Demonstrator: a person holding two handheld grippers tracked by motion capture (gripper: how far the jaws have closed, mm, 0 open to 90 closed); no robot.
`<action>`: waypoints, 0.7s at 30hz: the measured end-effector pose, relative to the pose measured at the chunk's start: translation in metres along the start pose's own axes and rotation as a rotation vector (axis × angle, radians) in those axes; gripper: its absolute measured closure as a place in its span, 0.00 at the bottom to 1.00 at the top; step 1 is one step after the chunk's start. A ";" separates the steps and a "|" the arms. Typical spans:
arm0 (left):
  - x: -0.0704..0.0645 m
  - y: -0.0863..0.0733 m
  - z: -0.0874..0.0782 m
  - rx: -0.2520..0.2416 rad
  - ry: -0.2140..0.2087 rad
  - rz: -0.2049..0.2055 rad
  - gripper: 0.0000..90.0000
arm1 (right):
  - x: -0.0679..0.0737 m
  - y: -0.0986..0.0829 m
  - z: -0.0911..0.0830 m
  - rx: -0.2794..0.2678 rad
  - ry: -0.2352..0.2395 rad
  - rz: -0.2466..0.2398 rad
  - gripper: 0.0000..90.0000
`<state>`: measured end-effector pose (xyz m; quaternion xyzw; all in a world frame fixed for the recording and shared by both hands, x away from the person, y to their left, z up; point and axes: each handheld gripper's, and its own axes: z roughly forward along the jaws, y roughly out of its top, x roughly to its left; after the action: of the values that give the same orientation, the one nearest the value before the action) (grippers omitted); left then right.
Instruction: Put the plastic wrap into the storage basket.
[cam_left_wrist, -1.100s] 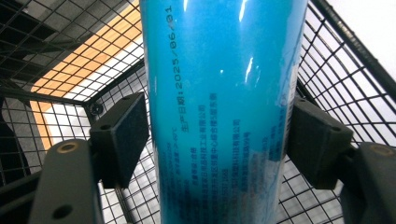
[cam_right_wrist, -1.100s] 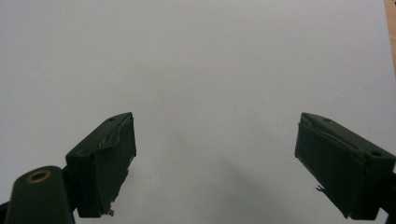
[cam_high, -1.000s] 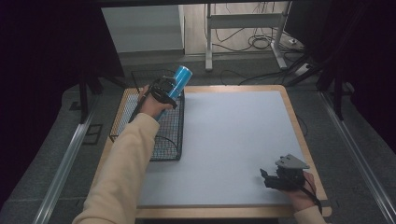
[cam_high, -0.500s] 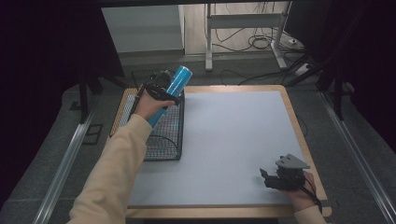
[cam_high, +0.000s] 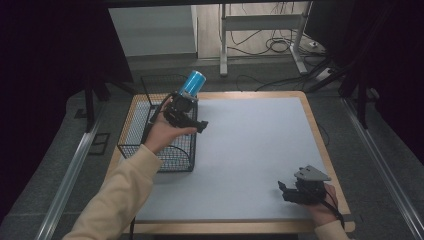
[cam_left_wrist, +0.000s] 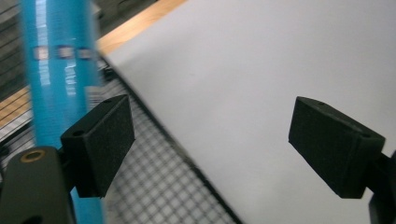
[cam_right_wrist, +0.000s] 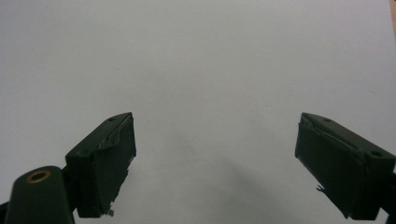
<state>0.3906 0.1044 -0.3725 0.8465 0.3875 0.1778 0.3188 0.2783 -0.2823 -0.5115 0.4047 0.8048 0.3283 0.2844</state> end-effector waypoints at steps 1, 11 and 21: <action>-0.007 -0.002 -0.001 0.000 -0.010 0.018 0.16 | 0.000 0.000 0.000 0.000 0.001 0.000 0.14; -0.071 -0.031 0.005 -0.039 -0.175 0.092 0.17 | 0.001 0.000 -0.001 0.000 0.000 -0.004 0.14; -0.103 -0.087 0.031 -0.011 -0.197 0.094 0.18 | 0.001 0.000 0.000 -0.002 -0.001 -0.003 0.14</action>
<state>0.2943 0.0561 -0.4596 0.8753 0.3133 0.1106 0.3513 0.2774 -0.2816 -0.5117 0.4036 0.8049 0.3282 0.2857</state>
